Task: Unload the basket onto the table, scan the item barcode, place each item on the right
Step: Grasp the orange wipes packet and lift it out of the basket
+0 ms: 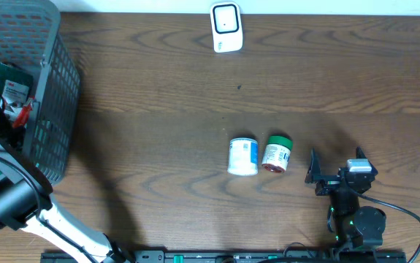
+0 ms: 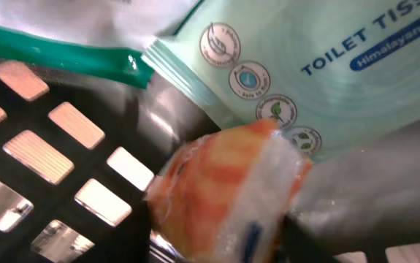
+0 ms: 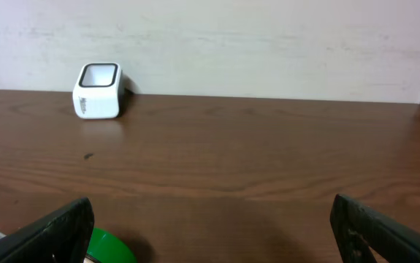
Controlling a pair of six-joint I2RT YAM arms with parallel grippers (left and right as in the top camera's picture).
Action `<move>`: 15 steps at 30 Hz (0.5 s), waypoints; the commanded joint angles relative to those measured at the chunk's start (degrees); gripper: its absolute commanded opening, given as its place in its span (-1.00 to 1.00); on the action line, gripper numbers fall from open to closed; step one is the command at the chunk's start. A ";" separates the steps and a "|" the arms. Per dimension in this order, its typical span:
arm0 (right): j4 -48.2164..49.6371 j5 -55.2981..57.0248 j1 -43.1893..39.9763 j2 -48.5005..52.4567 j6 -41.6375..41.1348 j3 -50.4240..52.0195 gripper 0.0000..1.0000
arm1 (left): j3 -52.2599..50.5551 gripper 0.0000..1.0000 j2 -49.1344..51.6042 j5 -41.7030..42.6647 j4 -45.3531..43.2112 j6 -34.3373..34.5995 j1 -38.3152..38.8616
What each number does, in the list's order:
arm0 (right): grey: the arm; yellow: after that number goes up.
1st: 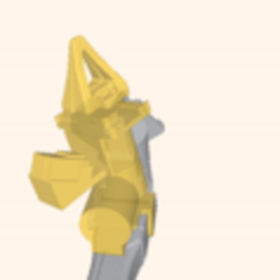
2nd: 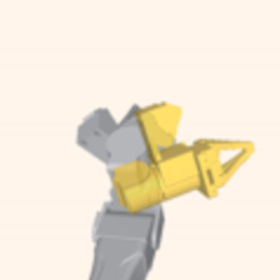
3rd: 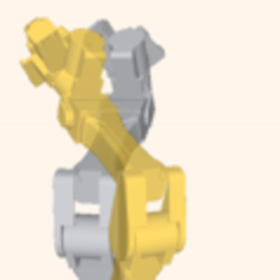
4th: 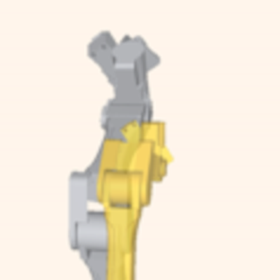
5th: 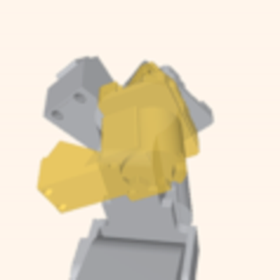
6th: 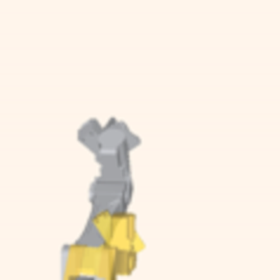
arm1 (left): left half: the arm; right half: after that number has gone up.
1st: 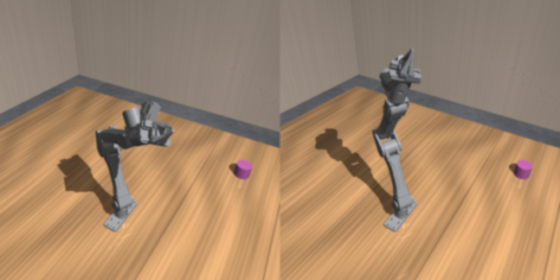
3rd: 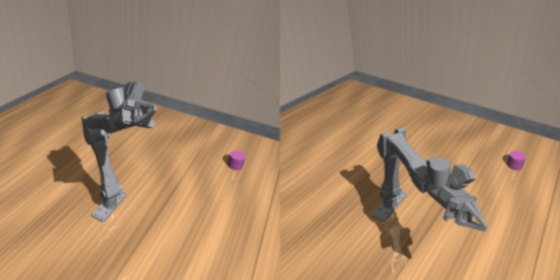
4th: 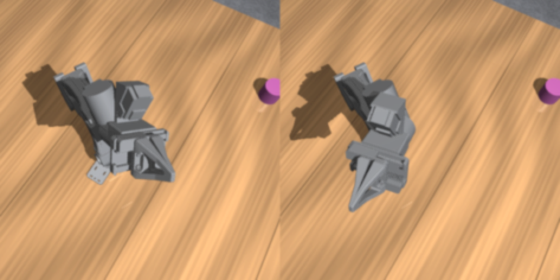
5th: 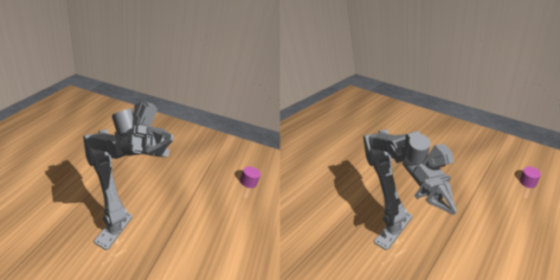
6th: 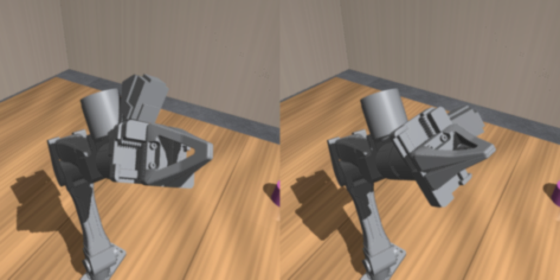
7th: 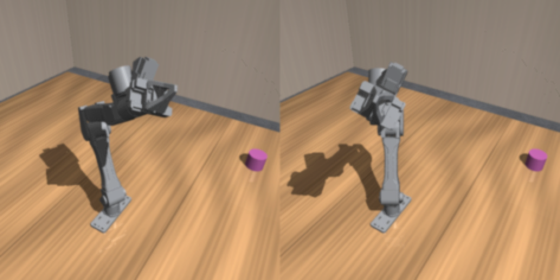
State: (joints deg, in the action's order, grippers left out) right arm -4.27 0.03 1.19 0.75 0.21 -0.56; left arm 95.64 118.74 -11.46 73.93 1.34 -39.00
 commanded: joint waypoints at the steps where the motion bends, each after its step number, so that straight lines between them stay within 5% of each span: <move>1: 0.00 0.55 -0.35 0.00 -0.20 0.24 0.98 | 0.02 -0.57 -0.98 -0.98 -0.74 0.00 -0.35; 4: 0.00 0.55 -0.35 0.00 -0.20 0.24 0.99 | 1.57 -0.79 -1.01 0.46 -0.50 0.22 -0.31; 15: 0.00 0.55 -0.35 0.00 -0.17 0.24 0.99 | 30.62 -0.85 -3.63 11.41 10.54 3.98 -0.20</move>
State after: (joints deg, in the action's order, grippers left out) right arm -4.25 0.01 1.19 0.75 0.21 -0.56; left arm 117.56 118.50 -4.25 82.96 2.55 -39.00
